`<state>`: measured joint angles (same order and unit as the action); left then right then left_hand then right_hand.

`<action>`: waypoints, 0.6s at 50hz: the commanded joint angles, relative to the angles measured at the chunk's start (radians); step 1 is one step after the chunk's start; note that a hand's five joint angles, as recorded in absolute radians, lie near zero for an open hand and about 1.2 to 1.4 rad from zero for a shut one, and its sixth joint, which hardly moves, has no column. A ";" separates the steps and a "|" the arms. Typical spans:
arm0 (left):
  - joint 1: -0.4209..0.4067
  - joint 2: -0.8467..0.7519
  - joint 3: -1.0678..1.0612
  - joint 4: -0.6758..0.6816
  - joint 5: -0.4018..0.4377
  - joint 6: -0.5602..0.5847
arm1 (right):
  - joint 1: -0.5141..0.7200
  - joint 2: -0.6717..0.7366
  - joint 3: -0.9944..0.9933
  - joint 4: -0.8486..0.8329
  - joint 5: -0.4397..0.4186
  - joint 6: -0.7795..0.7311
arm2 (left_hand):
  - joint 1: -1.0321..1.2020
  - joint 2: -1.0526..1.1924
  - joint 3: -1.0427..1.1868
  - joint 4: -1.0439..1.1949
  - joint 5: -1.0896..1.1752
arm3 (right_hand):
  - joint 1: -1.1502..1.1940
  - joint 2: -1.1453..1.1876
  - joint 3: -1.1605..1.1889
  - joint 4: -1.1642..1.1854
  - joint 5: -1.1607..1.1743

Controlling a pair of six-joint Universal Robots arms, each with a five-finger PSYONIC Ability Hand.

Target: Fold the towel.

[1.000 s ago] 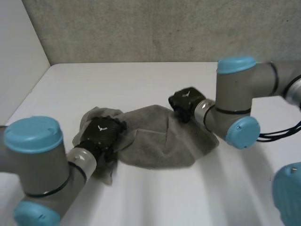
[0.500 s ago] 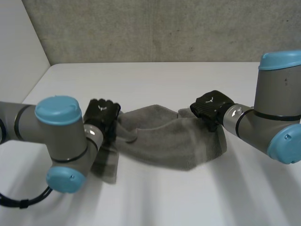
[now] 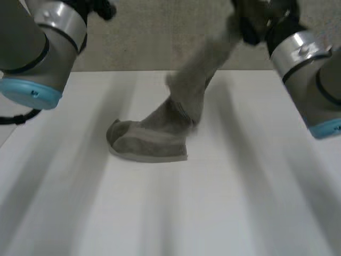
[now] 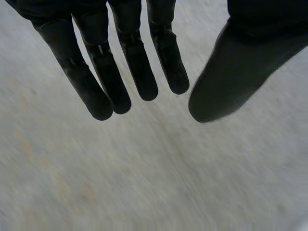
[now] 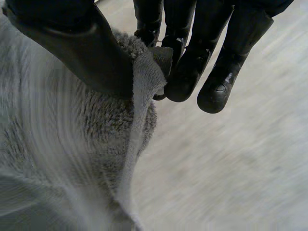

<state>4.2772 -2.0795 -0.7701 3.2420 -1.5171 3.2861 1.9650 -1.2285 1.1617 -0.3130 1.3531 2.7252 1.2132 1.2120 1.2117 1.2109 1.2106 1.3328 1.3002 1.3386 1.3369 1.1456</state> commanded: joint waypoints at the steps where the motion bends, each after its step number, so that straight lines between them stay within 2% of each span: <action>1: 0.026 -0.068 -0.209 -0.080 0.086 0.000 | -0.017 0.066 0.093 0.153 -0.065 -0.061 | -0.225 -0.223 -0.223 -0.222 -0.397 | 0.063 0.096 0.058 0.059 0.076; 3: 0.024 -0.070 -0.338 -0.077 0.086 -0.003 | -0.017 0.058 0.165 0.172 -0.069 -0.094 | -0.336 -0.334 -0.334 -0.333 -0.508 | 0.063 0.096 0.058 0.059 0.076; 4: 0.024 -0.070 -0.339 -0.077 0.086 -0.003 | -0.017 0.058 0.165 0.172 -0.069 -0.094 | -0.336 -0.335 -0.335 -0.334 -0.508 | 0.063 0.096 0.058 0.059 0.076; 6: 0.015 -0.073 -0.443 -0.059 0.083 -0.009 | -0.017 0.040 0.225 0.176 -0.069 -0.145 | -0.538 -0.536 -0.536 -0.535 -0.710 | 0.063 0.096 0.058 0.059 0.076; 9: 0.006 -0.077 -0.483 -0.041 0.077 -0.013 | -0.017 0.024 0.251 0.176 -0.068 -0.173 | -0.668 -0.667 -0.666 -0.666 -0.840 | 0.063 0.096 0.058 0.059 0.076; 11: -0.020 -0.082 -0.541 0.010 0.071 -0.020 | -0.018 -0.002 0.297 0.164 -0.065 -0.217 | -0.910 -0.909 -0.909 -0.908 -1.082 | 0.063 0.096 0.058 0.059 0.076; 13: -0.043 -0.082 -0.560 0.031 0.068 -0.031 | -0.023 -0.008 0.311 0.160 -0.055 -0.235 | -0.967 -0.966 -0.965 -0.965 -1.139 | 0.063 0.096 0.058 0.059 0.076; 21: -0.129 -0.085 -0.604 0.058 0.071 -0.040 | -0.109 -0.006 0.317 0.158 -0.017 -0.242 | -0.912 -0.911 -0.910 -0.909 -1.084 | 0.063 0.096 0.058 0.059 0.076; 22: -0.129 -0.085 -0.604 0.058 0.071 -0.040 | -0.127 -0.006 0.306 0.154 0.024 -0.236 | -0.912 -0.910 -0.910 -0.909 -1.084 | 0.063 0.096 0.058 0.059 0.076; 23: -0.144 -0.093 -0.610 0.061 0.071 -0.037 | -0.127 -0.006 0.306 0.153 0.024 -0.236 | -0.891 -0.890 -0.890 -0.889 -1.063 | 0.063 0.096 0.058 0.059 0.076; 25: -0.158 -0.105 -0.609 0.064 0.069 -0.036 | -0.159 0.004 0.287 0.108 0.110 -0.228 | -0.870 -0.869 -0.869 -0.868 -1.042 | 0.063 0.096 0.058 0.059 0.076; 30: -0.172 -0.156 -0.595 0.065 0.064 -0.002 | -0.181 0.035 0.267 0.069 0.170 -0.236 | -0.803 -0.802 -0.802 -0.801 -0.975 | 0.063 0.096 0.058 0.059 0.076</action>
<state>4.1232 -2.1907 -1.3757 3.3069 -1.4506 3.2514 1.8182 -1.2273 1.4588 -0.1909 1.4284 2.4898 0.3998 0.3999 0.4030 0.4017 0.4093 1.3349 1.3002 1.3386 1.3369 1.1456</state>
